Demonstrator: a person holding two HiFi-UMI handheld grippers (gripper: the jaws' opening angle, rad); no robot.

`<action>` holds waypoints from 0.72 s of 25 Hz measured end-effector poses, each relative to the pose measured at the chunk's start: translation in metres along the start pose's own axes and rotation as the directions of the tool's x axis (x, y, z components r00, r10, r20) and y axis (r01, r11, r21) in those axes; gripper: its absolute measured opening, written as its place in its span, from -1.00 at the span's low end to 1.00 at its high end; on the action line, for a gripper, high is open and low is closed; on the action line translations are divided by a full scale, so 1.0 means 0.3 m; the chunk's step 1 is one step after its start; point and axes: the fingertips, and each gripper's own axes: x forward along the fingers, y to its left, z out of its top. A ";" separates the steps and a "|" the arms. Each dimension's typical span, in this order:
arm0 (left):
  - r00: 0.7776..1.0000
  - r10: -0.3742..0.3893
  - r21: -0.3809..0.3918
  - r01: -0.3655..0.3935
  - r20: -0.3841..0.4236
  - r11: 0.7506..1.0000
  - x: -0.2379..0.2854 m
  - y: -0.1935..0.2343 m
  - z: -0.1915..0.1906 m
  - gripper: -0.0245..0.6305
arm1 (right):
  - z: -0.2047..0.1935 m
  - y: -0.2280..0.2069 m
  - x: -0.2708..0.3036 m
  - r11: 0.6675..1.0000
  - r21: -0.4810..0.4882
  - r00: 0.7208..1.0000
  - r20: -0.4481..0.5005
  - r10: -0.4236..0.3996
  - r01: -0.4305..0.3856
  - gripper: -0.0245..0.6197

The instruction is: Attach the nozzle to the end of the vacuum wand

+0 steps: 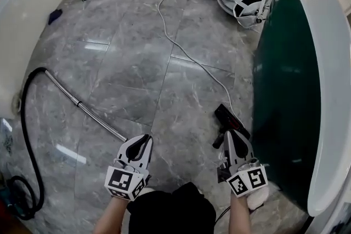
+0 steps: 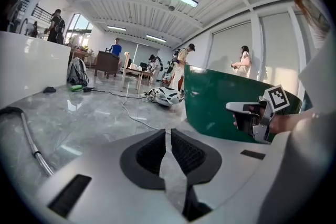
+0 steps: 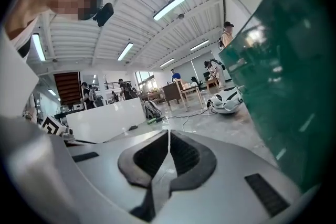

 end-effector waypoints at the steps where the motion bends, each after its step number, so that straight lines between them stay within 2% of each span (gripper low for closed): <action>1: 1.000 -0.002 0.004 0.002 0.008 1.000 0.036 0.020 -0.041 -0.79 | -0.049 -0.020 0.025 1.000 -0.012 1.000 0.000 0.008 -0.008 -0.86; 4: 1.000 -0.006 -0.001 0.006 0.029 1.000 0.129 0.073 -0.165 -0.82 | -0.186 -0.074 0.074 0.999 -0.046 1.000 0.002 0.019 -0.019 -0.86; 7: 0.999 -0.010 0.004 0.009 0.045 1.000 0.194 0.109 -0.256 -0.83 | -0.298 -0.118 0.092 0.999 -0.027 0.999 0.034 0.031 -0.030 -0.86; 9: 0.998 -0.040 0.005 0.040 0.047 0.999 0.214 0.117 -0.315 -0.83 | -0.363 -0.135 0.094 0.999 -0.018 0.998 0.047 0.050 -0.049 -0.86; 15: 0.991 -0.123 -0.049 0.125 0.044 0.991 0.182 0.120 -0.508 -0.83 | -0.532 -0.148 0.079 0.996 -0.011 0.996 0.029 0.089 -0.089 -0.86; 18: 0.987 -0.151 -0.059 0.154 0.049 0.986 0.149 0.110 -0.561 -0.83 | -0.596 -0.138 0.065 0.996 0.002 0.995 0.026 0.094 -0.094 -0.86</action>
